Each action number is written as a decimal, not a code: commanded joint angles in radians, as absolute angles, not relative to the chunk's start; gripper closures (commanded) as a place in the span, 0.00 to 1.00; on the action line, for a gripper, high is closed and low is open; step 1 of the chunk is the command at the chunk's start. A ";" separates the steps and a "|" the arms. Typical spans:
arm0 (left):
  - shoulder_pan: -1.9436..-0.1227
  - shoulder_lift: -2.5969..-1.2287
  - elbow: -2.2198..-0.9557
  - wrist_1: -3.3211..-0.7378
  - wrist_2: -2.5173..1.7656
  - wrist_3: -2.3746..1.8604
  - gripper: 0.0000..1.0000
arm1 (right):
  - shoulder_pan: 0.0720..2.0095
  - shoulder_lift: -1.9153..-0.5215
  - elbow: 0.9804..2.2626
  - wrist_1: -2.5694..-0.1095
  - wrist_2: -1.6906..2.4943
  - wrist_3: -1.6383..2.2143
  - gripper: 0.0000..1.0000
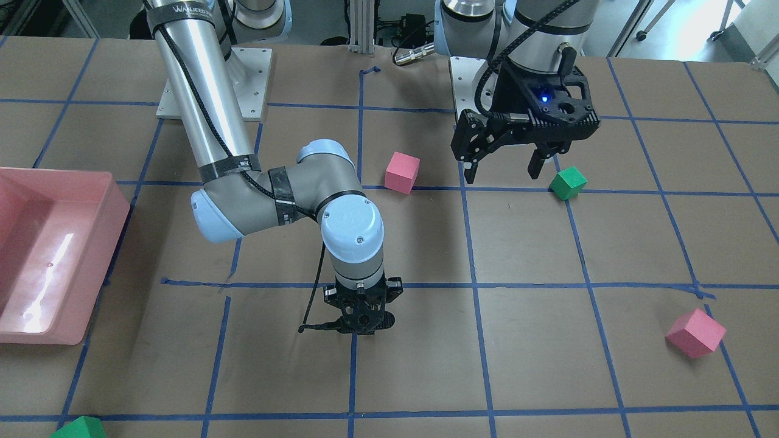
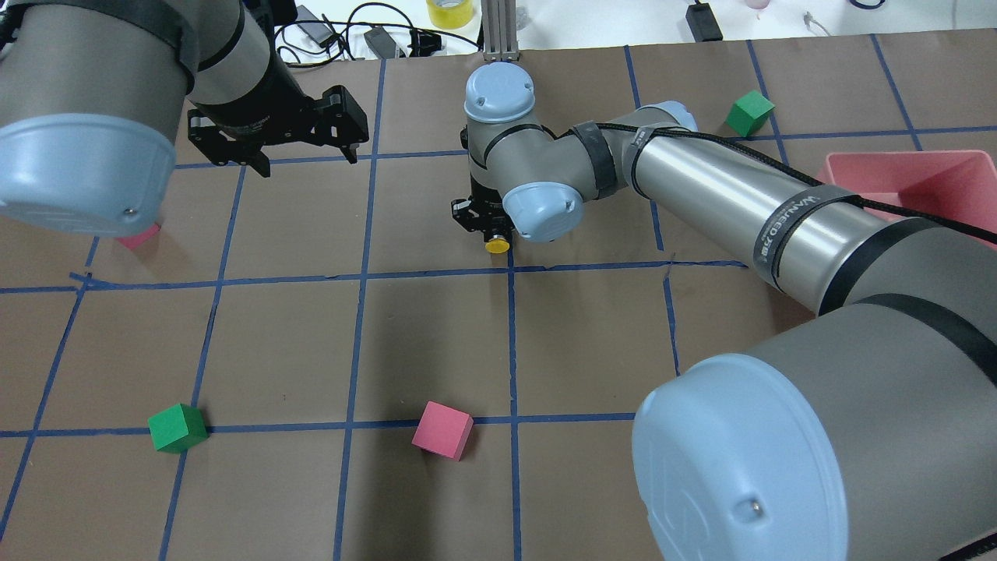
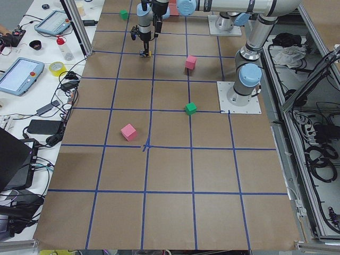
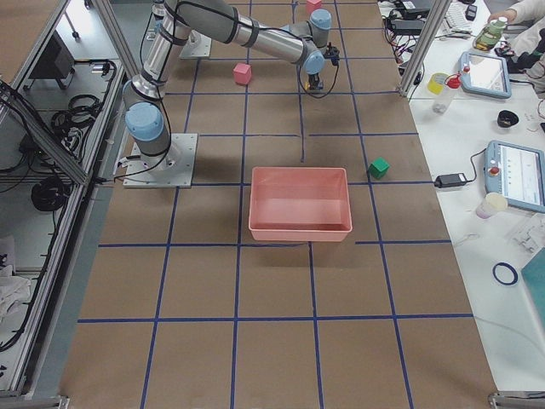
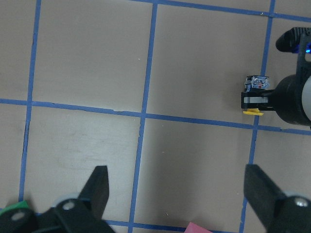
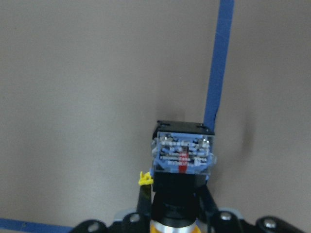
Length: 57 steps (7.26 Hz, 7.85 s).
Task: Align button upright
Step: 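Lift the switch out of the tray and carry it to the table center, then release the switch on its side and raise the right gripper away, then move the left gripper over the lying switch, then lower the left gripper and grasp the switch by its yellow cap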
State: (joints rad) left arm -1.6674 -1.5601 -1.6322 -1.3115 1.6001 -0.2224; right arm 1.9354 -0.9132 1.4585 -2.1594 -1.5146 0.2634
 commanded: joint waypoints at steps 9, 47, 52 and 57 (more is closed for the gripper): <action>-1.667 -1.560 -1.634 -1.312 1.600 -0.222 0.00 | 1.732 -1.429 1.528 -1.811 -1.621 -0.112 0.00; -2.040 -2.137 -2.040 0.115 1.876 -0.465 0.11 | 1.569 -1.592 1.502 -1.456 -1.592 0.044 0.00; -2.040 -2.241 -2.026 0.252 1.876 -0.450 0.17 | 1.568 -1.594 1.502 -1.454 -1.595 0.044 0.00; -2.046 -2.252 -2.002 0.255 1.876 -0.405 0.25 | 1.568 -1.594 1.503 -1.456 -1.595 0.044 0.00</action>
